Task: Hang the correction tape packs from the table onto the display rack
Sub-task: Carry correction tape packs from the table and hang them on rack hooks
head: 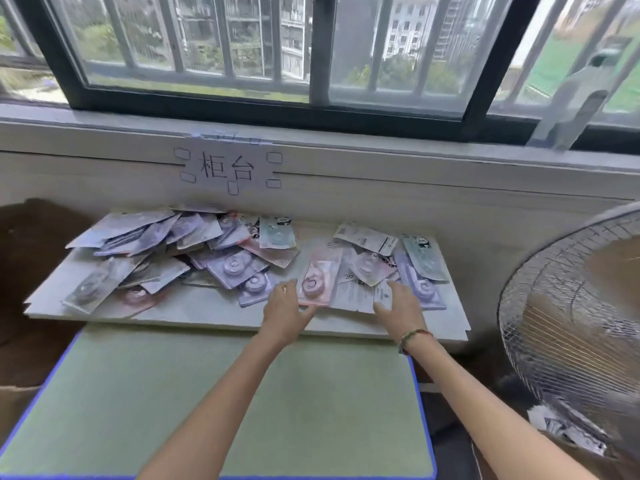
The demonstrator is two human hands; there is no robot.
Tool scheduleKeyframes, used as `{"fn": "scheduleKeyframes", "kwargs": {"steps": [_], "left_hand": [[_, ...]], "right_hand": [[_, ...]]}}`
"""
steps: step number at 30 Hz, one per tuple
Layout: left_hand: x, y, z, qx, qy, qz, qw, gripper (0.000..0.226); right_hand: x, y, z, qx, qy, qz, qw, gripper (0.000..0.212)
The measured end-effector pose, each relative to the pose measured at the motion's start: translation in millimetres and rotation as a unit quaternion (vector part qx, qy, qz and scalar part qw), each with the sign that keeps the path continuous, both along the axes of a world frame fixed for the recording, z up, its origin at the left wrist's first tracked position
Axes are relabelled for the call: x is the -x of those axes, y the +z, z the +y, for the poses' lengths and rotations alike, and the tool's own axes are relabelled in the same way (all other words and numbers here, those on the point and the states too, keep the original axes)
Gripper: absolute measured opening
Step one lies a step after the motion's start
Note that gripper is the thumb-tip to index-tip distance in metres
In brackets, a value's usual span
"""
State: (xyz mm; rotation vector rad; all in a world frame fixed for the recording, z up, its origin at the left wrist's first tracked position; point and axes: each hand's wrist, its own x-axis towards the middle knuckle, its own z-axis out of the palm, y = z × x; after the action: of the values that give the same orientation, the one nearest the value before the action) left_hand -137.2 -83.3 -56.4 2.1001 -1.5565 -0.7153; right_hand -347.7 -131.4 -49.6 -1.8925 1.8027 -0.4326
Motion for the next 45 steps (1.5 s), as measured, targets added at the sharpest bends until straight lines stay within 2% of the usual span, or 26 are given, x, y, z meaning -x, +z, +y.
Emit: {"fn": "scheduleKeyframes", "kwargs": {"steps": [5,11,17,23,27,29,31,35,41,45], "left_hand": [[2.2,-4.8,-49.4,-0.007,0.007,0.025,1.000,0.067],[5.9,-22.1,-81.9,-0.046,0.003,0.036,0.998,0.077],[6.6,-27.7,-96.7,-0.069,-0.010,0.029,0.997,0.084],[4.8,-31.0,-94.7,-0.070,-0.007,0.036,0.997,0.071],[1.5,-31.5,-90.3,-0.087,-0.020,0.008,0.996,0.065],[1.7,-32.0,-89.2,-0.094,-0.022,-0.015,0.995,0.073],[3.7,-31.4,-89.7,-0.089,-0.012,-0.036,0.995,0.087],[10.7,-29.3,-93.9,-0.078,0.002,-0.039,0.996,0.107],[16.2,-29.6,-95.6,-0.081,0.025,-0.010,0.996,0.106],[13.6,-25.2,-94.3,-0.077,0.040,0.036,0.996,0.106]], "right_hand": [[-9.0,-10.3,-64.6,0.002,-0.005,0.004,1.000,0.056],[-26.2,-28.0,-108.4,-0.024,0.009,0.024,0.999,0.063],[-36.7,-35.6,-121.8,-0.017,-0.005,0.054,0.998,0.059],[-28.1,-34.7,-99.0,-0.017,0.028,0.048,0.998,0.048],[-15.7,-35.5,-72.7,-0.048,0.036,0.038,0.997,0.058],[-13.1,-38.3,-64.6,-0.051,0.017,0.013,0.998,0.058],[-15.1,-37.7,-62.6,-0.049,-0.040,-0.016,0.998,0.068],[-25.4,-34.1,-66.5,-0.083,-0.092,0.078,0.989,0.092],[-32.2,-38.4,-62.9,-0.128,-0.117,0.084,0.981,0.083],[-31.6,-36.0,-57.4,-0.132,-0.102,0.071,0.983,0.095]]}}
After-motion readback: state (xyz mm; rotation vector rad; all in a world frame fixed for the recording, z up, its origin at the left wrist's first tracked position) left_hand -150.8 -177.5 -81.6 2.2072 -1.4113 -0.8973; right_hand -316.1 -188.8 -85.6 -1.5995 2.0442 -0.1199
